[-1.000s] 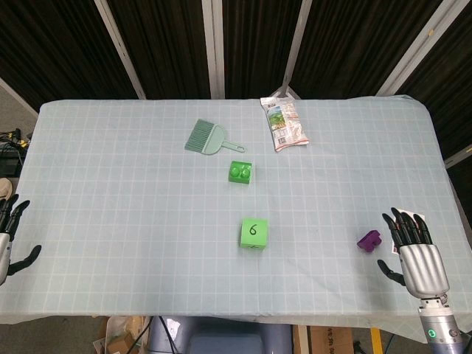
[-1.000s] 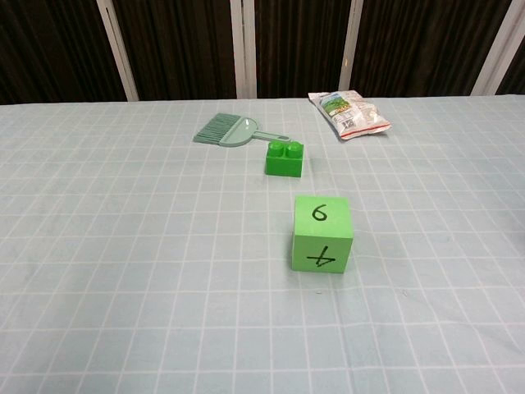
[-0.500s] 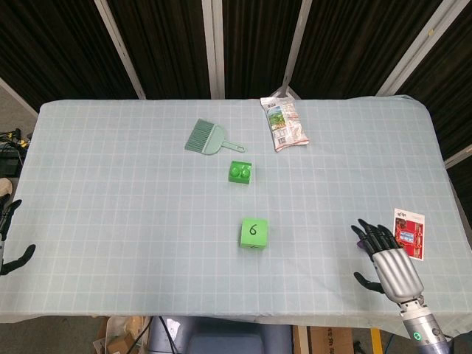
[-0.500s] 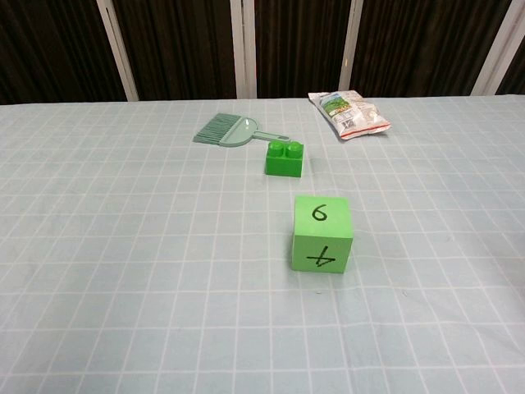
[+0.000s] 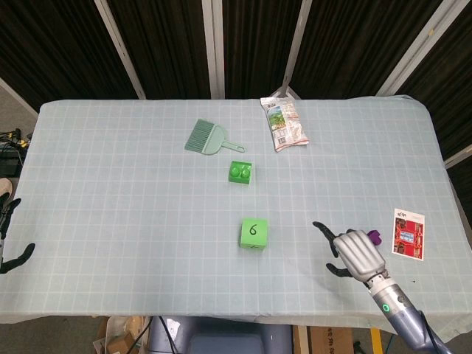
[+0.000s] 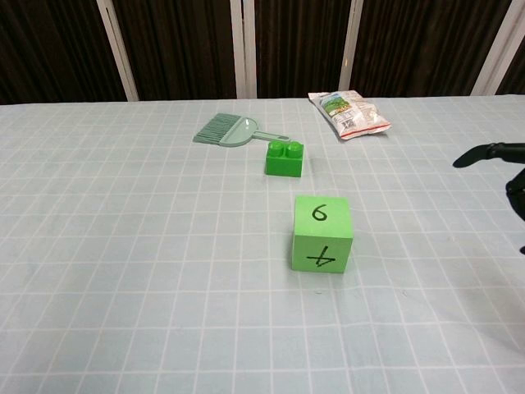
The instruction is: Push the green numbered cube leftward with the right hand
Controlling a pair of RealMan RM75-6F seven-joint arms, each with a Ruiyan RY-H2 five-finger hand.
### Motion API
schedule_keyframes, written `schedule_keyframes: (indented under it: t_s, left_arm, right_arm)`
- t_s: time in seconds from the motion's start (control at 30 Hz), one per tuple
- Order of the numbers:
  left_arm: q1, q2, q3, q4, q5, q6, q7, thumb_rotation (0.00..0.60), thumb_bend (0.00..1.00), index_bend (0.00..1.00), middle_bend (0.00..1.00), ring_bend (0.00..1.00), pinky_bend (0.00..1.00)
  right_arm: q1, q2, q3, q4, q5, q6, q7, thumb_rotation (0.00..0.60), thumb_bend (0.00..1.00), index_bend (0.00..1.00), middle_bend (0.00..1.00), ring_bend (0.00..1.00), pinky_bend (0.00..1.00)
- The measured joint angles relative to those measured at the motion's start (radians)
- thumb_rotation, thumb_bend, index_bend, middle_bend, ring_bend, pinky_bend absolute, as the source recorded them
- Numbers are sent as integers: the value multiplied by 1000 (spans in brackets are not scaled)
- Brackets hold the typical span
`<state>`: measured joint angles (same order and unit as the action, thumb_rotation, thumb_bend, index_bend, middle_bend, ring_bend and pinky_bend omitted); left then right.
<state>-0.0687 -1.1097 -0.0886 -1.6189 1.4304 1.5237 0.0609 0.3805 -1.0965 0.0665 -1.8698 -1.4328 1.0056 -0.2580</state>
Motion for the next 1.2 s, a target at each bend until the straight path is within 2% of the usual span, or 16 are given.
schedule_keyframes:
  t_s: [0.13,0.3,0.5,0.67,0.87,1.2]
  left_arm:
    - [-2,0,-1,1,-2,-3,0,600,335,109,4,0,67]
    - [-3,1,-3,2,-8,-7,-3,600,335,110,4,0,67]
    - [-5,4,-8,6,-18,-14,-14,600,335,109,4,0,67]
    - [-5,6,-9,7,-22,-17,-19,600,335,109,4,0,67]
    - [-6,8,-13,9,-28,-18,-26,600,335,110,4,0,67]
    - [-7,10,-14,10,-31,-22,-31,600,335,109,4,0,67]
  right_arm:
    - [86,11,29,-31,163,-116,-85,600,531,148,771,764,635]
    - [200,-10,53,-41,379,-180,-234,600,676,152,807,793,668]
    - [327,-61,48,-48,601,-199,-379,600,711,152,810,796,669]
    - [441,-95,18,-55,767,-213,-465,600,716,152,810,796,669]
    - [546,-117,-30,-78,880,-215,-519,600,733,163,810,796,669]
    - [627,-136,-73,-111,938,-199,-513,600,733,163,810,796,669]
